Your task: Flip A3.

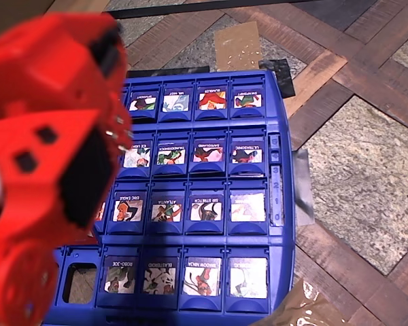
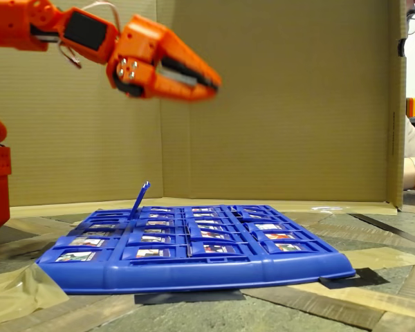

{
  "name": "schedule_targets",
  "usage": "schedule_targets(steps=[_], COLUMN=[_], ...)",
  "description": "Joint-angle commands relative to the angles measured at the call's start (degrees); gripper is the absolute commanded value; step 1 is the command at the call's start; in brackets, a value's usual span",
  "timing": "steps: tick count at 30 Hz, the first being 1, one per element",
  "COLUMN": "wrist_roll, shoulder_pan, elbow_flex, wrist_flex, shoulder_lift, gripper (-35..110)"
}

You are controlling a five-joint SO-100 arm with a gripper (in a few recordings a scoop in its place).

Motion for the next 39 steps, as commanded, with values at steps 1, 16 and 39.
schedule_targets(steps=[1,16,39], wrist_roll=[0.53,2.55,6.06], shoulder_pan=[-0.62,-6.59,-7.73], elbow_flex=[4.48,24.96,38.58], wrist_flex=[-10.02,-53.7,-110.04], shoulder_lift=[6.42,27.42,41.48], gripper=[0,0,0])
